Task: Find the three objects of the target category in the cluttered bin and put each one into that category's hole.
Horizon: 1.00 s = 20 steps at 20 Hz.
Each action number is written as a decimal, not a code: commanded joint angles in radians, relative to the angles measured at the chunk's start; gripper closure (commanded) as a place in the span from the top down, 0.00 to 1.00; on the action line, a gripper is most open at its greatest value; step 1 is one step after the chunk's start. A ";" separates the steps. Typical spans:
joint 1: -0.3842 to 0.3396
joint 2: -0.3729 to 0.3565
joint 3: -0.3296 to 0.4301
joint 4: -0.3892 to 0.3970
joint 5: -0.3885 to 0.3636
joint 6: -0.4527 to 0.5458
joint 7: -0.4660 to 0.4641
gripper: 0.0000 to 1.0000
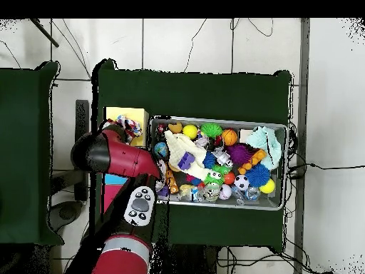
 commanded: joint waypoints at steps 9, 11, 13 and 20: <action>-0.044 0.272 0.259 0.109 -0.087 0.095 0.044 0.00; -0.042 0.273 0.257 0.107 -0.087 0.097 0.048 0.00; -0.032 0.273 0.246 0.102 -0.088 0.097 0.052 0.00; -0.044 0.268 0.259 0.112 -0.089 0.088 0.049 0.00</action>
